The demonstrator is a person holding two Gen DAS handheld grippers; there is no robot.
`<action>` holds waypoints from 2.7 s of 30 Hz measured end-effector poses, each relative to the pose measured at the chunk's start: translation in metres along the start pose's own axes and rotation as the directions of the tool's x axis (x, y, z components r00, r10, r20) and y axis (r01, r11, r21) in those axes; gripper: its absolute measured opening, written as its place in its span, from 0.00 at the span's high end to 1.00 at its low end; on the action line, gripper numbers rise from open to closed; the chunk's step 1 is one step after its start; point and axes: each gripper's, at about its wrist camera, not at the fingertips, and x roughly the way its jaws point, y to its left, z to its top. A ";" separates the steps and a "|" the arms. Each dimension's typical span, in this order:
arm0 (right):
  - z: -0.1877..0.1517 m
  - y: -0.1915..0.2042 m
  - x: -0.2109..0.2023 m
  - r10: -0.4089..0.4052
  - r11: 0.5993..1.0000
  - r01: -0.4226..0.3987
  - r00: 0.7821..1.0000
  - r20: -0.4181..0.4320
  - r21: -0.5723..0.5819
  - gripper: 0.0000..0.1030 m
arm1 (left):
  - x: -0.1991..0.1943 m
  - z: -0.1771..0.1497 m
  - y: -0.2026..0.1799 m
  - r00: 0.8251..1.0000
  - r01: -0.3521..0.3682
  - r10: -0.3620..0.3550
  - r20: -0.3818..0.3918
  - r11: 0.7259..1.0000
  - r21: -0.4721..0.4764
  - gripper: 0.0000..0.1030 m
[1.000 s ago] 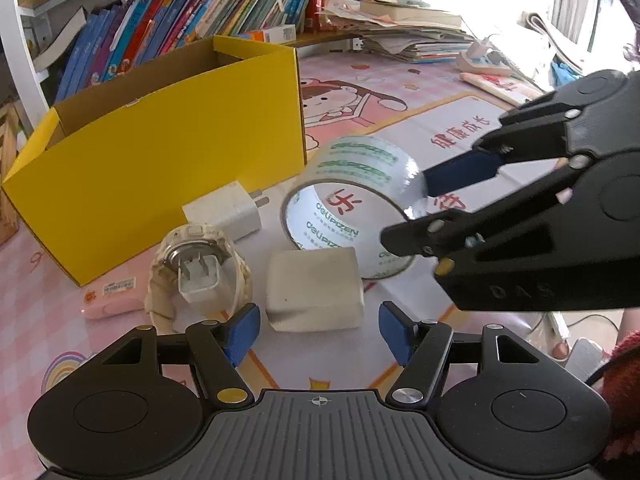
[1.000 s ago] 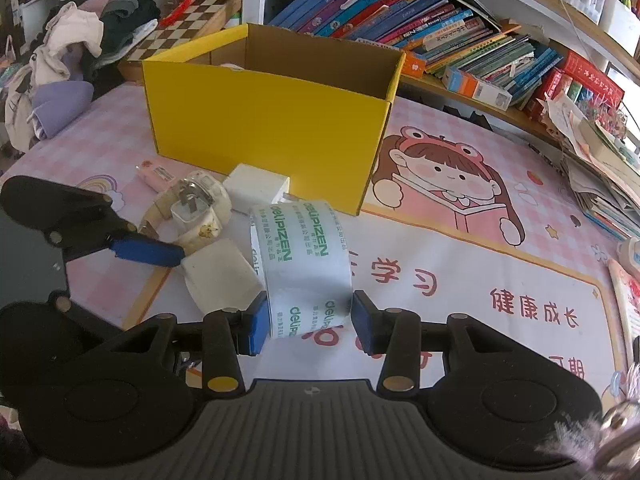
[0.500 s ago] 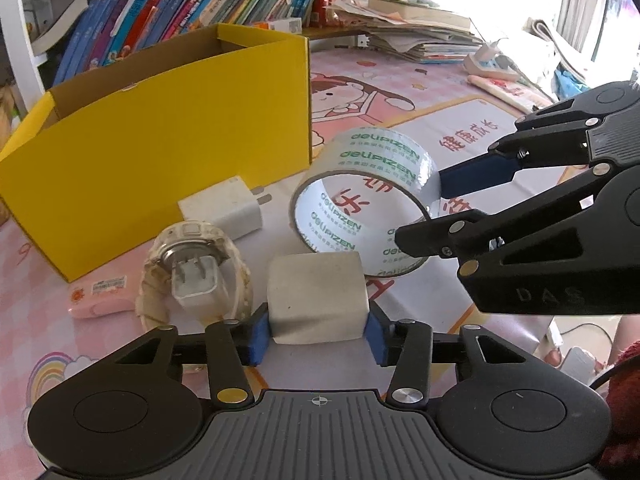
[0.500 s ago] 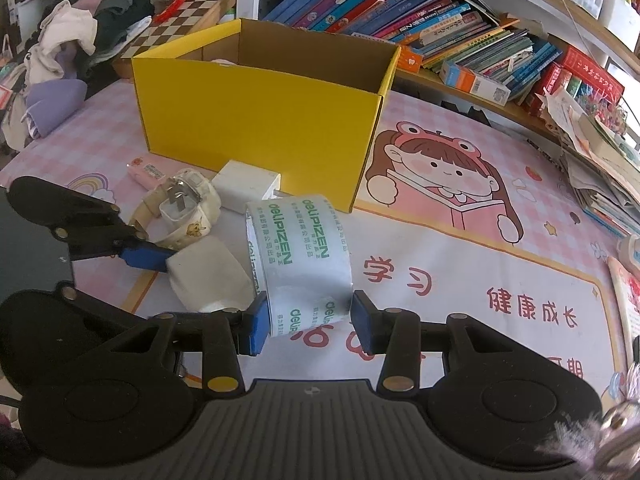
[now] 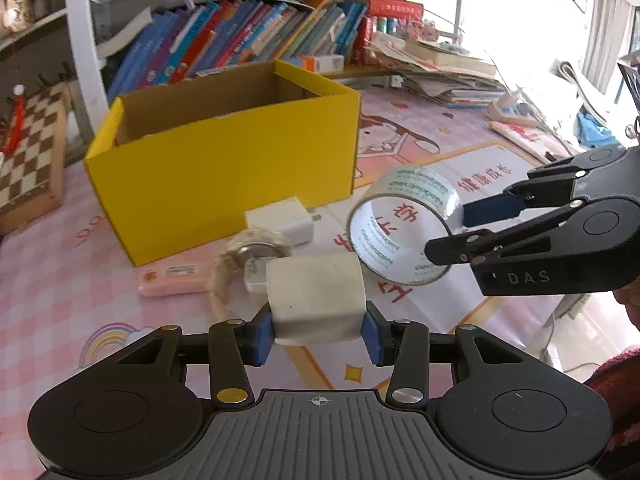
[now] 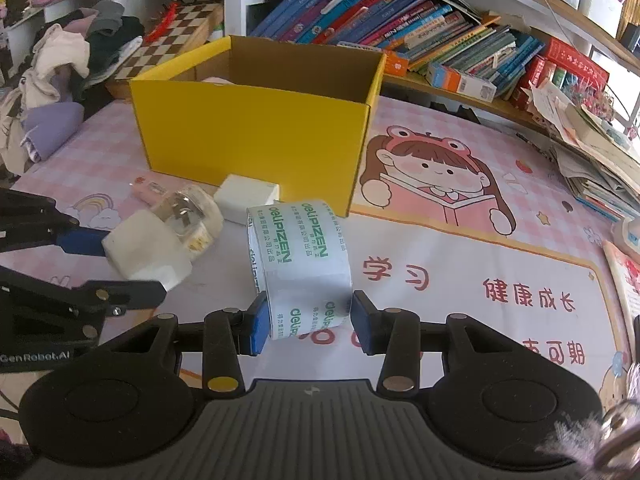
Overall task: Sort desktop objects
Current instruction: 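Lift the tape roll with the right gripper while the left gripper carries the block toward the box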
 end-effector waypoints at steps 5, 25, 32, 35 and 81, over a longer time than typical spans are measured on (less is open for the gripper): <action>-0.001 0.005 -0.008 0.003 1.000 -0.003 1.000 0.023 0.000 0.63 | -0.010 0.000 0.003 0.999 -0.026 0.026 0.018 0.999 -0.021 0.59; -0.008 0.017 -0.024 0.010 1.000 -0.011 0.999 0.044 0.019 0.71 | -0.039 -0.015 0.011 0.995 -0.087 0.090 0.053 0.995 -0.051 0.60; -0.015 0.017 -0.008 0.019 0.999 -0.017 0.998 -0.060 0.036 0.81 | -0.042 -0.019 0.012 0.994 -0.095 0.098 0.055 0.994 -0.055 0.60; -0.018 0.012 -0.003 0.031 0.997 -0.025 0.996 -0.083 0.068 0.84 | -0.042 -0.020 0.013 0.994 -0.098 0.101 0.050 0.993 -0.058 0.60; -0.002 0.037 0.007 0.065 0.997 -0.070 0.991 -0.114 -0.043 0.20 | -0.046 -0.020 0.023 0.993 -0.108 0.111 0.047 0.992 -0.058 0.60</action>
